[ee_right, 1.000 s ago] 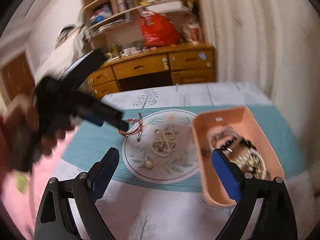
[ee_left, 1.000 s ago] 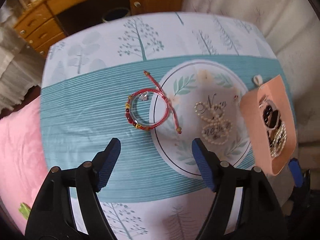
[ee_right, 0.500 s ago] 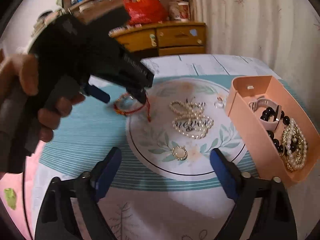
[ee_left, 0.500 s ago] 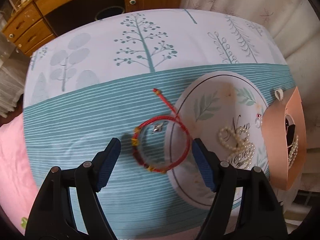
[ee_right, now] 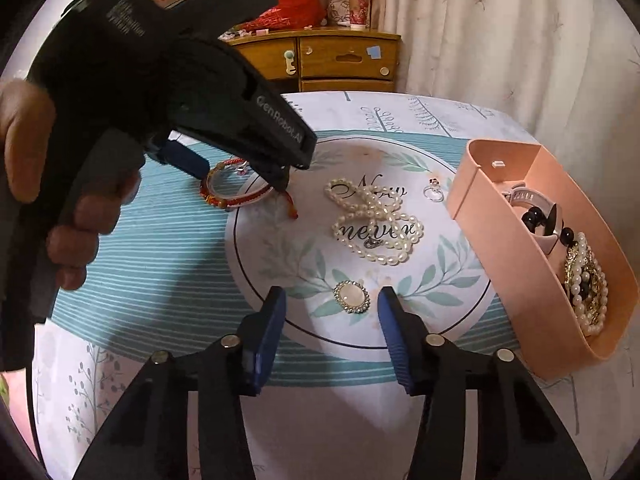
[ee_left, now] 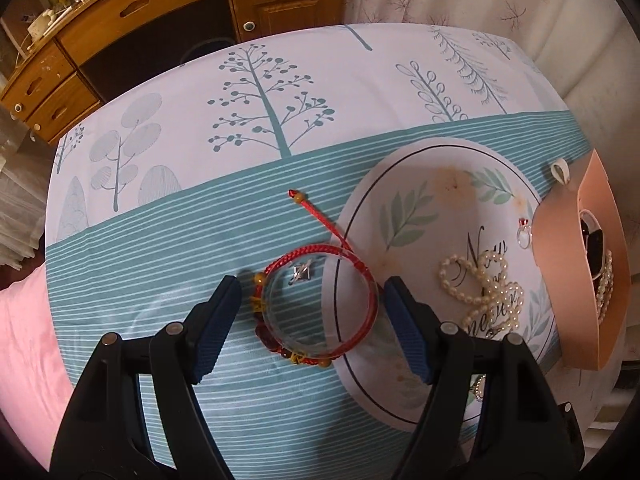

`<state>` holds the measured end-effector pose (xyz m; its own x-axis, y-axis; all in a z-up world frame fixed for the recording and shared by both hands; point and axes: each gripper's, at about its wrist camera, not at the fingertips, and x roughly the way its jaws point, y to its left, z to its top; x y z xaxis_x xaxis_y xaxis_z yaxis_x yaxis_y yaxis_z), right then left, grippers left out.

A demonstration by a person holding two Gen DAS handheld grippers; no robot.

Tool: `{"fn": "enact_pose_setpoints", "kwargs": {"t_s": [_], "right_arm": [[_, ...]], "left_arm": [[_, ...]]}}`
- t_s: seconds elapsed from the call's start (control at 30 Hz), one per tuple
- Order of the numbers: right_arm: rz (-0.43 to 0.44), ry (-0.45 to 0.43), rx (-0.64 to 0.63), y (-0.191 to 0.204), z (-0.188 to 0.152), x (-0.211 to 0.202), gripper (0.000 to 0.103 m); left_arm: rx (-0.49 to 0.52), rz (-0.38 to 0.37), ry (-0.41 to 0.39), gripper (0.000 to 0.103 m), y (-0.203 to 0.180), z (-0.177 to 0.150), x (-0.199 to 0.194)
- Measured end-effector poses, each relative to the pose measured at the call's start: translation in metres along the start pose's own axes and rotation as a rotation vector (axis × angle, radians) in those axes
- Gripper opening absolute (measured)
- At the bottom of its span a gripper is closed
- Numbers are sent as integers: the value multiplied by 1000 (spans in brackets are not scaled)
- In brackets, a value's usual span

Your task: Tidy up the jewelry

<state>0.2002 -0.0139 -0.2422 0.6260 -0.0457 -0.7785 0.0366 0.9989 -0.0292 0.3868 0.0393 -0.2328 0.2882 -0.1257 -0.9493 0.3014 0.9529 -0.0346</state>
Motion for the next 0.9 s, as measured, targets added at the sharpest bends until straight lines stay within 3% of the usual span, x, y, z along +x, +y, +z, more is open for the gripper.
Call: {"fn": "enact_pose_setpoints", "kwargs": {"t_s": [0.03,0.07,0.13,0.2,0.57,0.9], "right_arm": [[3,-1,2,-2,1,0,40],[8,-2,6,-3,2,2,38],[10,-5,13,-7,5,1,22],[10,-5,12,-10,9,2,18],[118,51,75,-35,20,2,17],[230,114,237,-54,24,-8,17]], "left_arm": [[-3,3,-3,69,-1,-1,0],[-6,1,-9,59,0,-1,-1],[-6,0,-17,59,-1,-1,-2],[-6,6,-19,59,-1,-2,-3],[-66,-5,33,58,3,-4,-10],[-92,48,31,59,6,-5,-54]]}}
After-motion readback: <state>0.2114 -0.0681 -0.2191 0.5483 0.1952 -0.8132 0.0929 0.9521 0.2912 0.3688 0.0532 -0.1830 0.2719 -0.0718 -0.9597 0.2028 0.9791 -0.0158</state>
